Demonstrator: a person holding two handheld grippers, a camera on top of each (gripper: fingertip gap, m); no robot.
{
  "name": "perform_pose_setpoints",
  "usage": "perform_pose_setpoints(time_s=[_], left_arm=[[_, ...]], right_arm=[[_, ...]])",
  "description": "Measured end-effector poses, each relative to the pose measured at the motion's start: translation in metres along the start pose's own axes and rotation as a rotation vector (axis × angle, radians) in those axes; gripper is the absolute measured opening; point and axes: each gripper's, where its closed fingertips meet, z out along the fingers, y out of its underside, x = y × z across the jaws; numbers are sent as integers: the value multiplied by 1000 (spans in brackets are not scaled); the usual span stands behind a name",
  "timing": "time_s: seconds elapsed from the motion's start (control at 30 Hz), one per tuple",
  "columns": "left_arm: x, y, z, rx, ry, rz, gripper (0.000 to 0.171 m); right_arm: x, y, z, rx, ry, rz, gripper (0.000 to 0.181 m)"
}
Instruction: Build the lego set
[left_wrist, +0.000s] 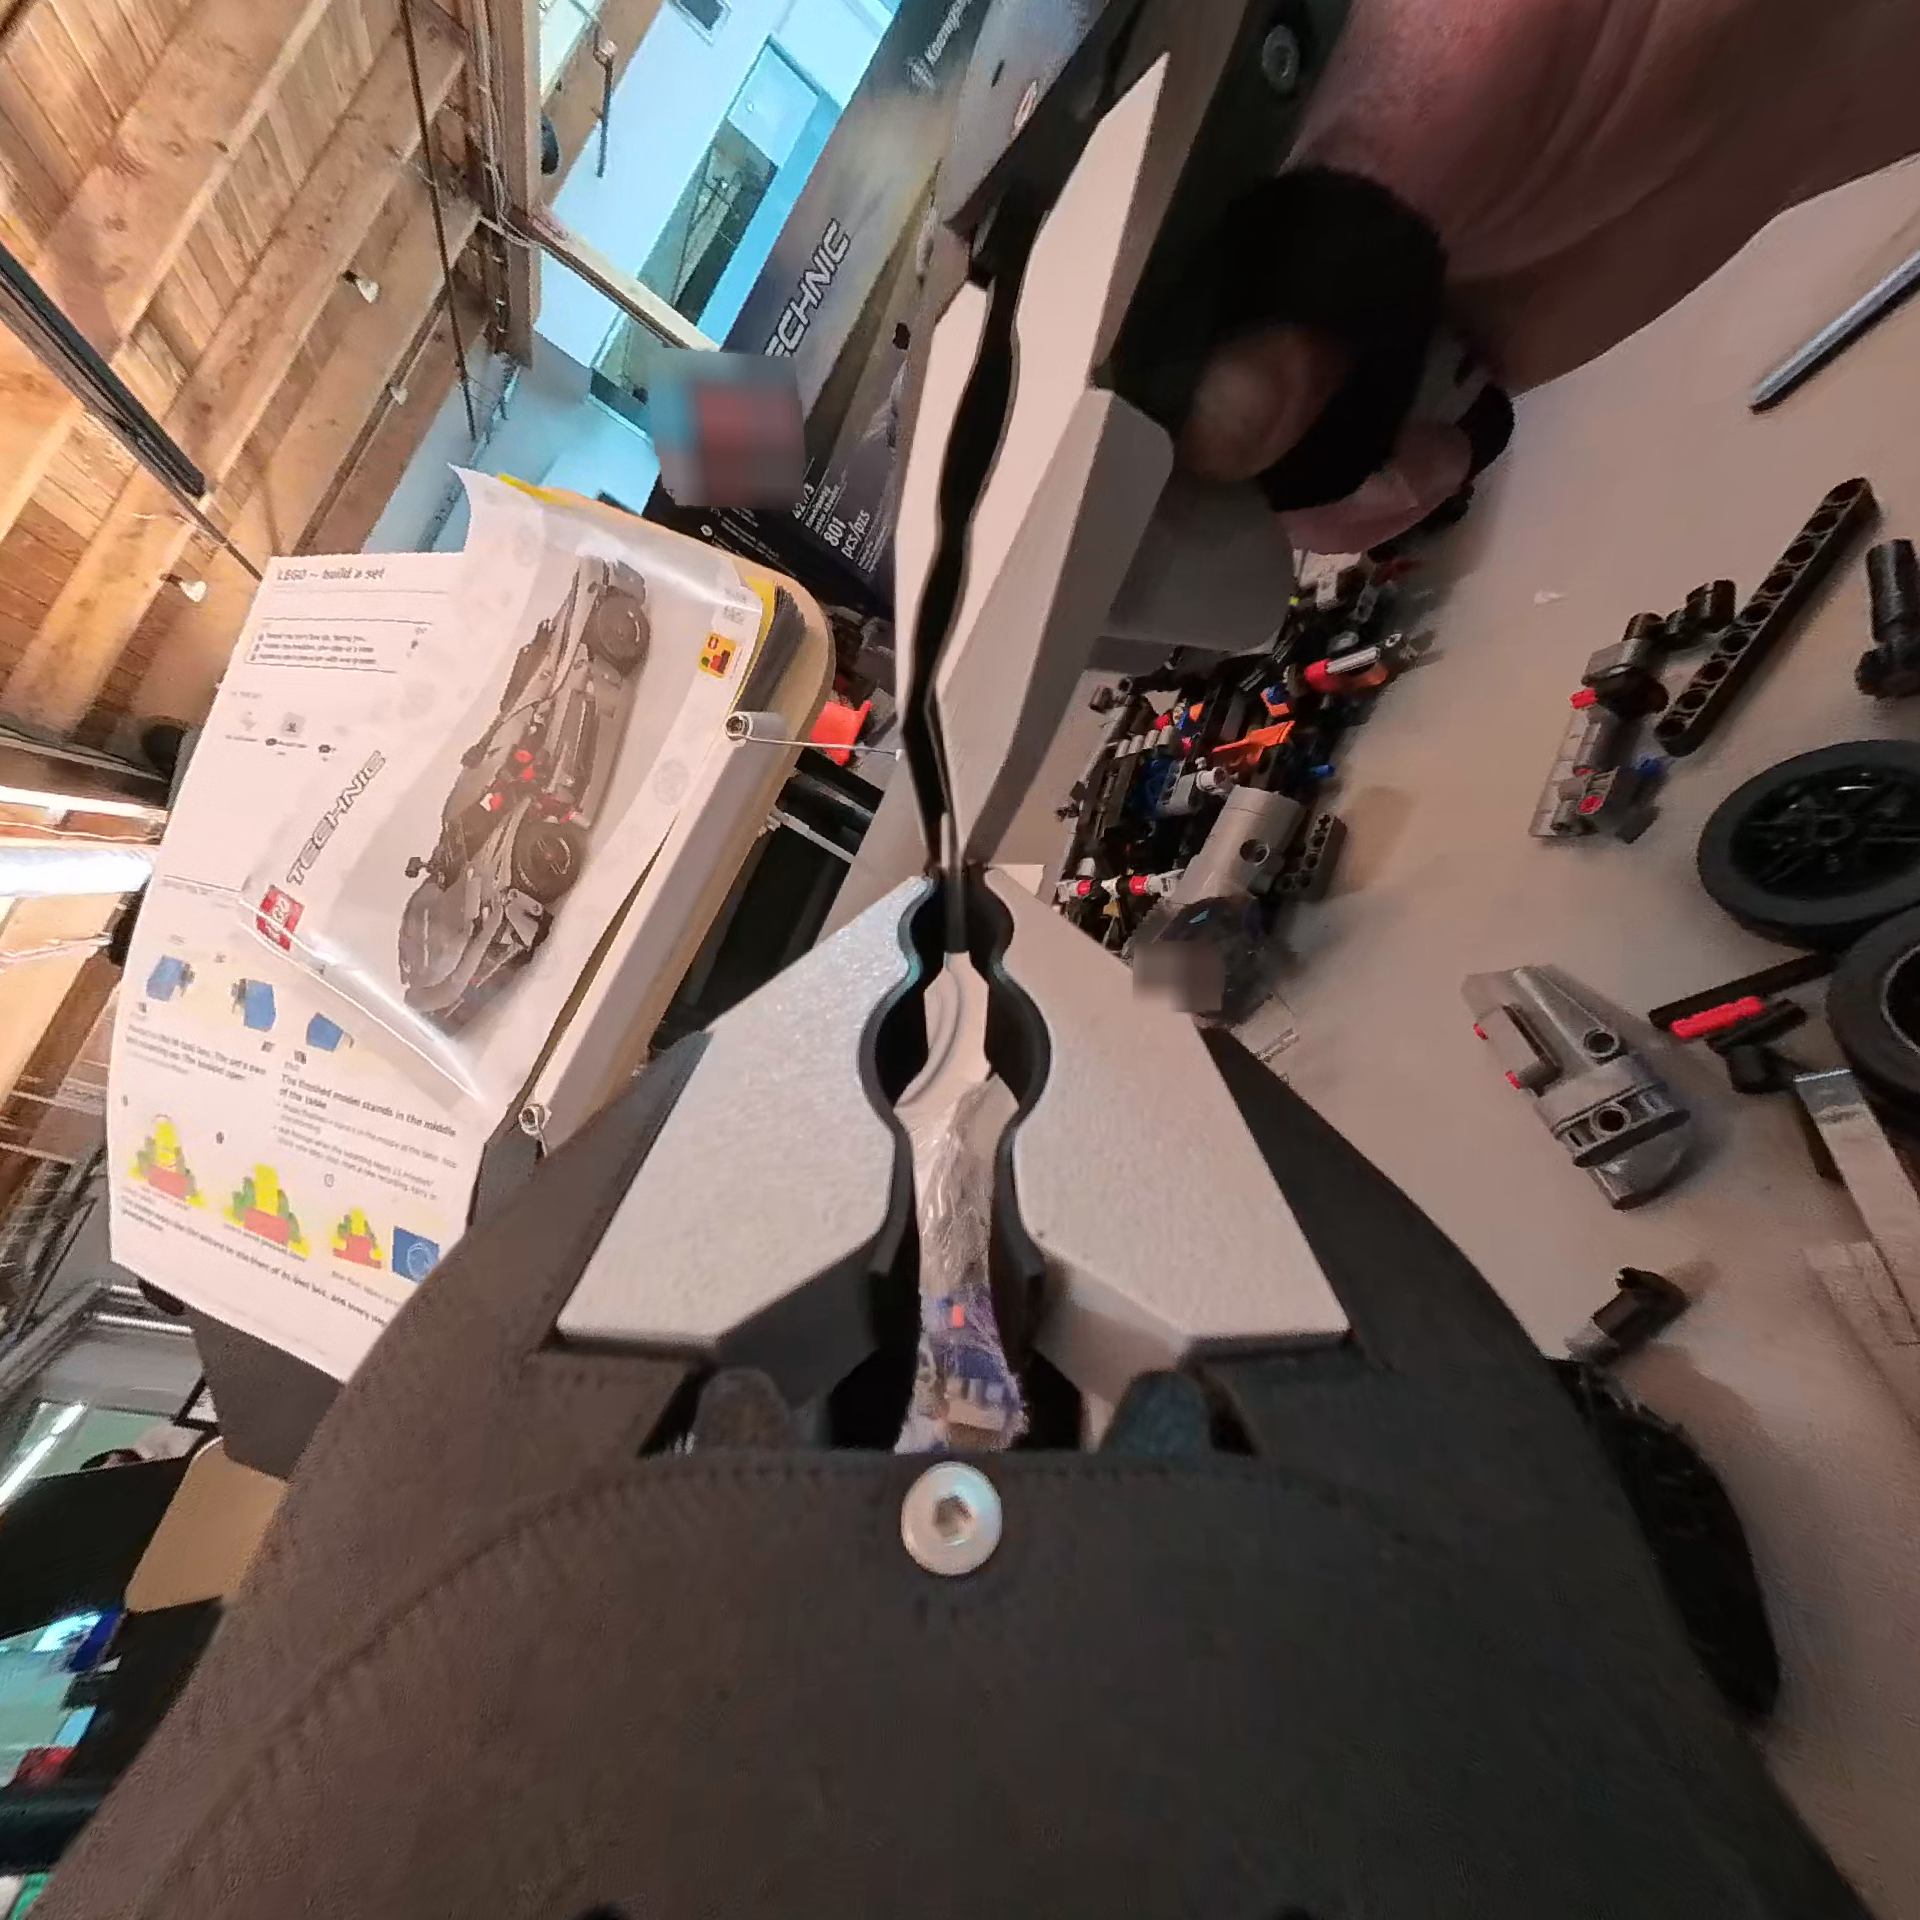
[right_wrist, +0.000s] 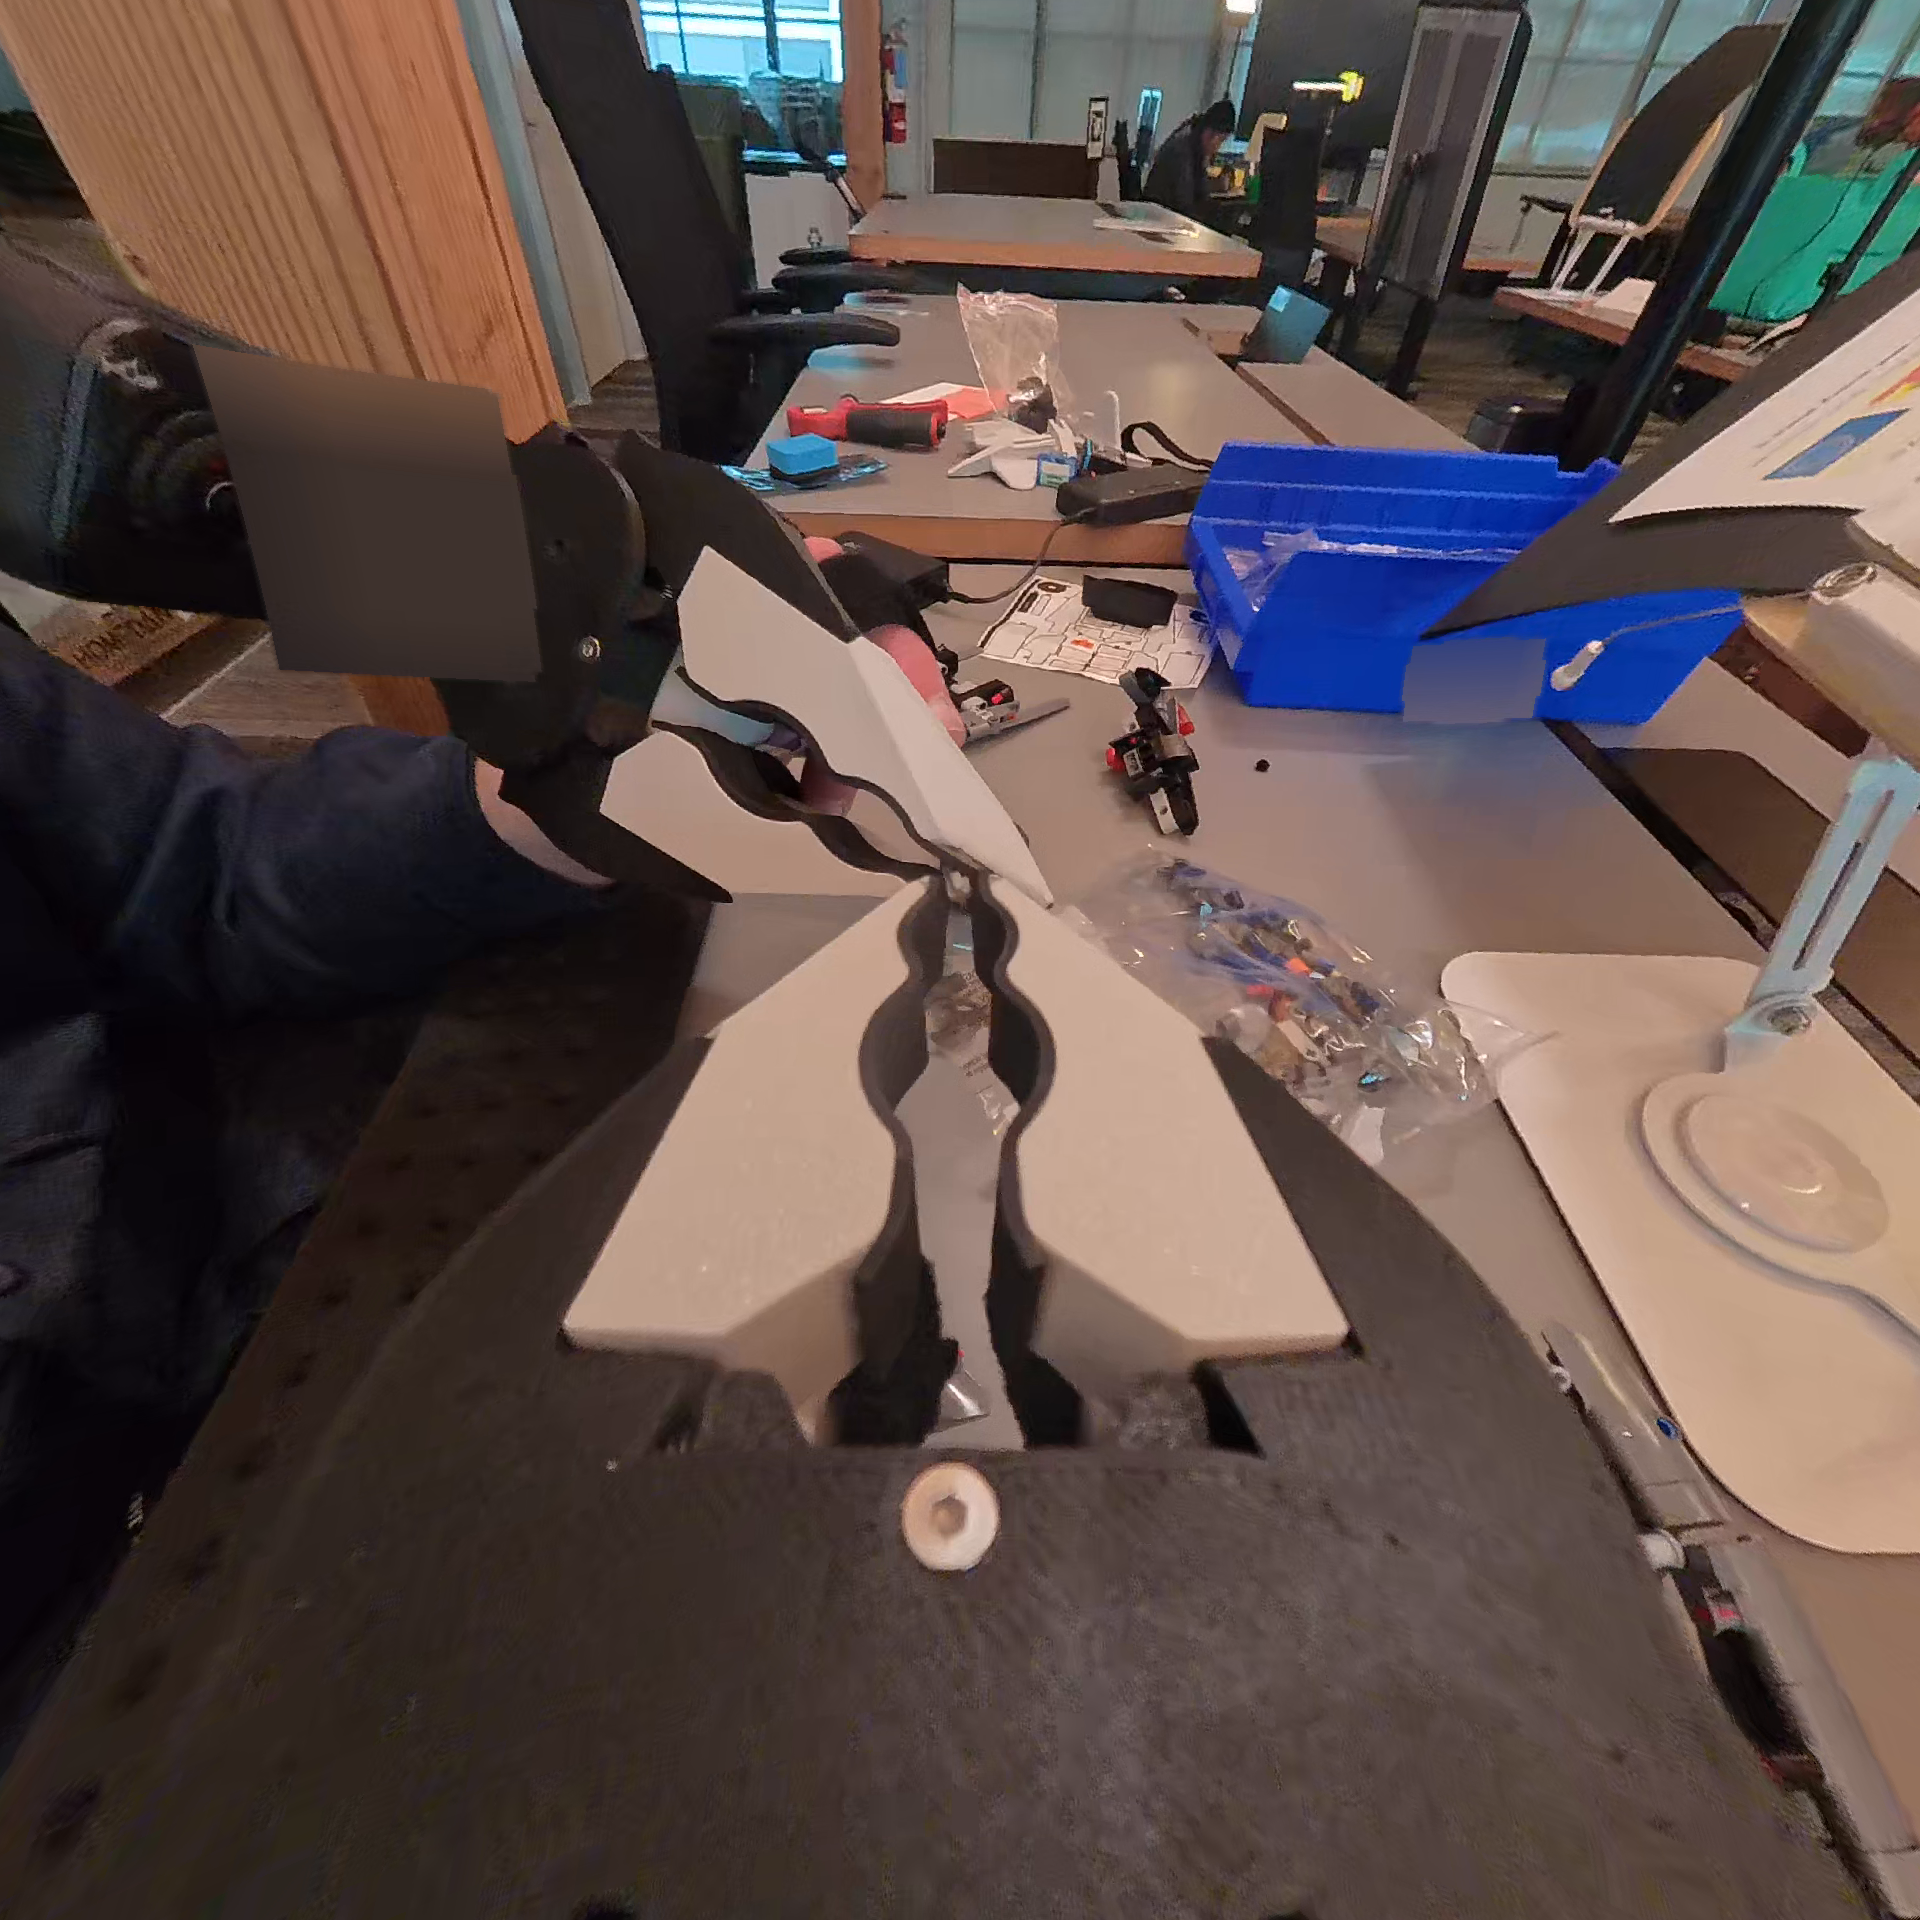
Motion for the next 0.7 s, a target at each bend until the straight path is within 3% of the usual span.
perform_pose_setpoints(time_s=[0.13, 0.23, 0.33, 0.43, 0.53, 0.57, 0.6, 0.7], left_arm=[[1, 2, 1, -6, 9, 0, 1], [0, 13, 0, -15, 59, -88, 10], [-31, 23, -11, 26, 1, -283, 11], [-50, 28, -19, 70, -39, -418, 13], [-50, 34, -16, 40, -48, -436, 11], [-48, 37, -14, 14, -50, -428, 12], [-47, 39, -12, -3, -50, -418, 11], [-46, 36, -13, 11, -47, -415, 11]], right_arm=[[4, 0, -3, 7, 8, 17, 2], [15, -1, -15, 0, 58, 28, 2], [16, 38, -15, -246, 69, -54, 2], [11, 76, 9, -441, 40, -98, 2], [49, 82, 35, -499, 272, -193, 5], [59, 87, 37, -547, 327, -211, 18], [63, 90, 38, -572, 345, -210, 27], [54, 80, 33, -494, 293, -151, 27]])
